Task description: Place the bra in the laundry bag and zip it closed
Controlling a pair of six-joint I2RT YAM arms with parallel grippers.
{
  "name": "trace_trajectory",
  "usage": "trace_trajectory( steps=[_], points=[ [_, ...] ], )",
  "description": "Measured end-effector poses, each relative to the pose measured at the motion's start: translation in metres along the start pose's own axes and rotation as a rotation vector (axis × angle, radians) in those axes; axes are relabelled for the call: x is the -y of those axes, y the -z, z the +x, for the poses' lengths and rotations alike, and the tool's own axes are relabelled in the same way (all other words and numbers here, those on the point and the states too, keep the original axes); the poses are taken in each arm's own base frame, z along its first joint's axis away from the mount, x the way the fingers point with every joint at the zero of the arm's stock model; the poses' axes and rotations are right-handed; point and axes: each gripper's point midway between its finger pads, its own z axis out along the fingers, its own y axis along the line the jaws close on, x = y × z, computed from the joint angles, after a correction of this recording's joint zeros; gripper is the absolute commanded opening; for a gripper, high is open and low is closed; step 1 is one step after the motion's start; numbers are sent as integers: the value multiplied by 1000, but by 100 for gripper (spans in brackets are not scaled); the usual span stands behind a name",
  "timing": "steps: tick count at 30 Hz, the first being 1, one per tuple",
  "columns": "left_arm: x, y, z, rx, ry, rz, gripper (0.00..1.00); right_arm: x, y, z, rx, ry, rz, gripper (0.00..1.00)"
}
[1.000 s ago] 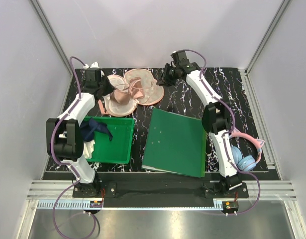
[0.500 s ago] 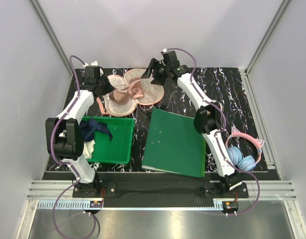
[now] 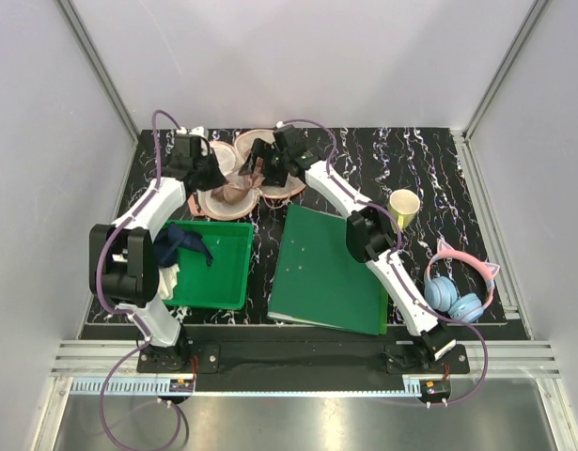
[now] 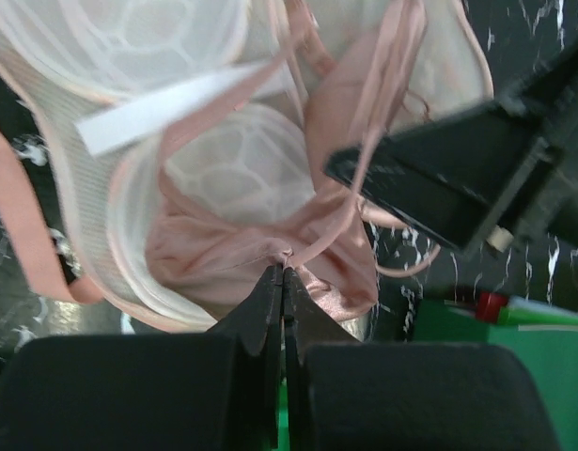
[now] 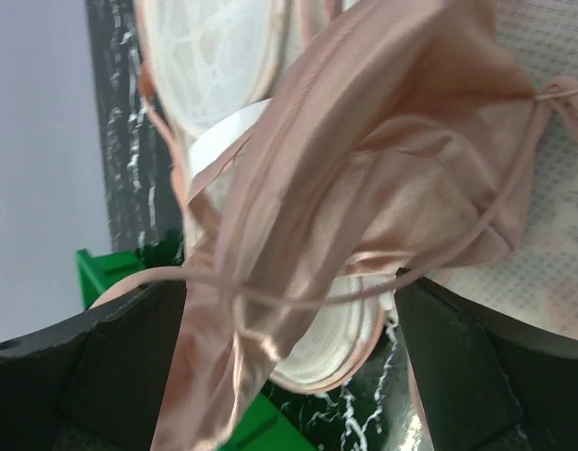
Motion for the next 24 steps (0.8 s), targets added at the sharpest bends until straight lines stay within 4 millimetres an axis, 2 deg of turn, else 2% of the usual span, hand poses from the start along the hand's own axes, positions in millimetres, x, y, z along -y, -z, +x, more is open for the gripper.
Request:
trace_trajectory(
  steps=[5,8,12,14,15,18,22,23,24],
  points=[
    [14,0,27,-50,-40,24,0,20,-8,5,15,5,65,100],
    [18,1,39,-70,-50,33,0,24,-8,1,37,13,88,100],
    [17,6,49,-84,-54,34,0,29,-8,-4,61,36,114,91],
    [15,10,55,-92,-54,33,0,31,-8,-6,73,53,126,71],
    [15,12,58,-96,-55,36,0,32,-8,-7,76,62,129,68],
    [17,15,69,-121,-49,57,0,35,-8,-9,84,81,139,43],
    [31,17,87,-178,-31,116,1,33,-7,-12,89,81,134,37],
    [37,17,92,-193,-27,137,6,32,-7,-12,90,82,130,36],
    [44,19,95,-206,-25,163,24,31,-6,-13,89,82,124,34]
  ],
)
